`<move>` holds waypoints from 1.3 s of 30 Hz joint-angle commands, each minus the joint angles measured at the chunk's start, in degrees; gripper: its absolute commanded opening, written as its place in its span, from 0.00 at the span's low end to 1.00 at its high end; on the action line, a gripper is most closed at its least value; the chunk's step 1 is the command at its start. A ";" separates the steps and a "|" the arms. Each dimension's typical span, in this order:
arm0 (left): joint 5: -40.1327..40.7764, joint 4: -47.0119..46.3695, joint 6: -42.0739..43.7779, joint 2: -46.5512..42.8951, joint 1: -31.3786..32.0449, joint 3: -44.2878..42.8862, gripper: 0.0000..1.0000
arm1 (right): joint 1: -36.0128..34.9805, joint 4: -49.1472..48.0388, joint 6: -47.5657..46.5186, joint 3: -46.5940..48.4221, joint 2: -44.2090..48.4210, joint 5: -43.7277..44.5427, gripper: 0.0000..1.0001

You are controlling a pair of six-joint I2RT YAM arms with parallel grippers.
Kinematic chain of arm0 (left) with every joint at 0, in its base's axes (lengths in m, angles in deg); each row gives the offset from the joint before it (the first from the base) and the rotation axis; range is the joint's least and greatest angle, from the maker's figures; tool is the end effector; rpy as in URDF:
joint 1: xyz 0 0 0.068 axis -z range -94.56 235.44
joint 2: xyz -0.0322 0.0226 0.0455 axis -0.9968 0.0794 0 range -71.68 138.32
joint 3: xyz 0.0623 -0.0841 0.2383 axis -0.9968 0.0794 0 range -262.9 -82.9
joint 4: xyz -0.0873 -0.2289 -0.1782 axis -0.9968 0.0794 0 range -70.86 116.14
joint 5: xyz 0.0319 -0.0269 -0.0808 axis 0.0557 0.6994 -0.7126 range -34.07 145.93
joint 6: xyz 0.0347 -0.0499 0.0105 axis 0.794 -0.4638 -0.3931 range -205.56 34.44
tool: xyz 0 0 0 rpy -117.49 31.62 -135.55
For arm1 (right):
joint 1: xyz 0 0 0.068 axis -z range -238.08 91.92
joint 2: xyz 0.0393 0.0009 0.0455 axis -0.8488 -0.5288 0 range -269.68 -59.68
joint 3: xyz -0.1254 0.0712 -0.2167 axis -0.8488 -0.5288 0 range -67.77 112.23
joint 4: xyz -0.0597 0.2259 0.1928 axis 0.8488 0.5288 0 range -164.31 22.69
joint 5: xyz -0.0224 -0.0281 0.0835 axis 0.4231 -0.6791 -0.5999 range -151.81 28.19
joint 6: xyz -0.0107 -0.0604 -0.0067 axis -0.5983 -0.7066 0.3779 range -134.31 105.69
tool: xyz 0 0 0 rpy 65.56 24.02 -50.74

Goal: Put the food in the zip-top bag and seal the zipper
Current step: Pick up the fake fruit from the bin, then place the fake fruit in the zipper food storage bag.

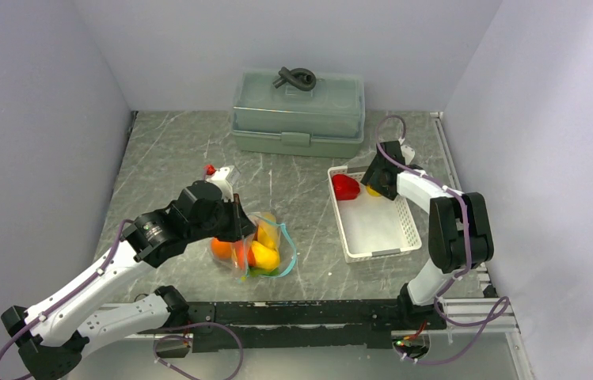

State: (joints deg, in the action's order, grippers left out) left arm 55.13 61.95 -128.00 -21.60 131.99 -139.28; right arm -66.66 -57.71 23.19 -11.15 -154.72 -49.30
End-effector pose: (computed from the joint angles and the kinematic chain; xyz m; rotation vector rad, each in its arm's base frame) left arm 0.1621 -0.1720 0.3257 0.0925 2.3492 -0.8418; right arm 0.3715 0.0458 0.1332 0.7069 2.3967 0.0559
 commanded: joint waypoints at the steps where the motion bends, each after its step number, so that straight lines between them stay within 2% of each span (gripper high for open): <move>1: -0.75 -1.94 0.42 -0.14 0.21 -1.69 0.00 | 0.54 -2.89 -0.70 1.48 1.98 -0.82 0.19; 4: -0.61 -1.86 0.26 -0.16 0.20 -1.75 0.00 | 0.53 -2.94 -0.84 0.10 4.64 -1.85 0.10; 16: 0.67 -1.02 0.41 0.00 0.21 -2.74 0.00 | 0.11 0.02 -4.58 -4.94 21.56 -13.08 0.07; 21: 1.33 -0.80 0.67 0.46 0.19 -3.18 0.00 | -1.26 -1.00 -7.67 -7.29 29.95 -24.14 0.08; 29: 1.91 -0.54 0.93 1.15 0.12 -3.69 0.00 | -8.75 1.68 -14.19 -7.12 40.57 -33.27 0.08; 39: 2.11 -0.44 1.01 1.95 0.12 -4.26 0.00 | -24.39 8.05 -21.11 -4.22 43.67 -38.01 0.10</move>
State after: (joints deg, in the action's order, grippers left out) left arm 56.31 62.56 -127.98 -19.65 131.99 -140.86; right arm -87.81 -51.94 6.12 -18.17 -112.69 -83.94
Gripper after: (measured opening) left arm 0.009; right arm 0.642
